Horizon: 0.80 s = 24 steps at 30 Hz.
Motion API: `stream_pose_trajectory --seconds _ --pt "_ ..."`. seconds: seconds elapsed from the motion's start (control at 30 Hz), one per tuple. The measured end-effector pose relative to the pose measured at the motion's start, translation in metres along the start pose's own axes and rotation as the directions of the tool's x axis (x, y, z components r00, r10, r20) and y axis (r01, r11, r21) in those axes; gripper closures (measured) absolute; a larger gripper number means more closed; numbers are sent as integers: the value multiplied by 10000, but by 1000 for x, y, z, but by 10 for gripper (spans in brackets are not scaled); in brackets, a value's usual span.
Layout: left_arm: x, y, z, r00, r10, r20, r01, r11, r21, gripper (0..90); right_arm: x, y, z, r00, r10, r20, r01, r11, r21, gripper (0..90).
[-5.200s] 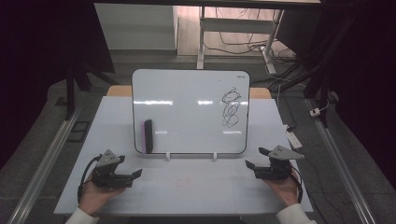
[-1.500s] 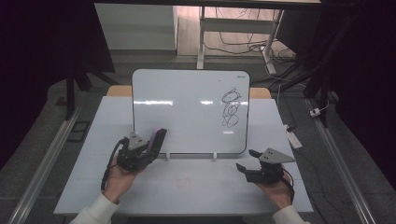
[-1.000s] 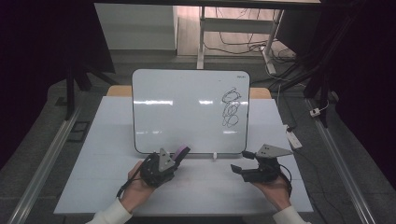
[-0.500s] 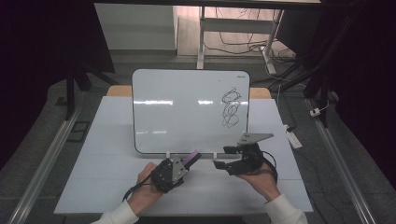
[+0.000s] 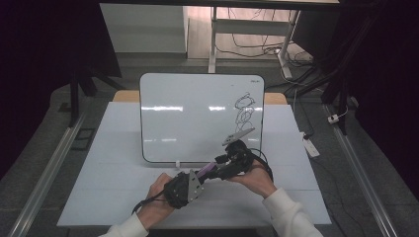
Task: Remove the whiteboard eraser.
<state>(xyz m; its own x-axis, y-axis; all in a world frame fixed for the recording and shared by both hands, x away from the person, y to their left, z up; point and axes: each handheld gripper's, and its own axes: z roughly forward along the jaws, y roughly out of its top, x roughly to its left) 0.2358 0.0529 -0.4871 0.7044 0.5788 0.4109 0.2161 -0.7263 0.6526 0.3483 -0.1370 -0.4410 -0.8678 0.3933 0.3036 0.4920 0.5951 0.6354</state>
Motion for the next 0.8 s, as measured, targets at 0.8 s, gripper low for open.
stream_pose_trajectory --seconds 0.8 --pt "-2 0 2 9968 732 322 -729 9973 -110 544 -8 8 12 9938 649 -899 -437 9744 2205 399"
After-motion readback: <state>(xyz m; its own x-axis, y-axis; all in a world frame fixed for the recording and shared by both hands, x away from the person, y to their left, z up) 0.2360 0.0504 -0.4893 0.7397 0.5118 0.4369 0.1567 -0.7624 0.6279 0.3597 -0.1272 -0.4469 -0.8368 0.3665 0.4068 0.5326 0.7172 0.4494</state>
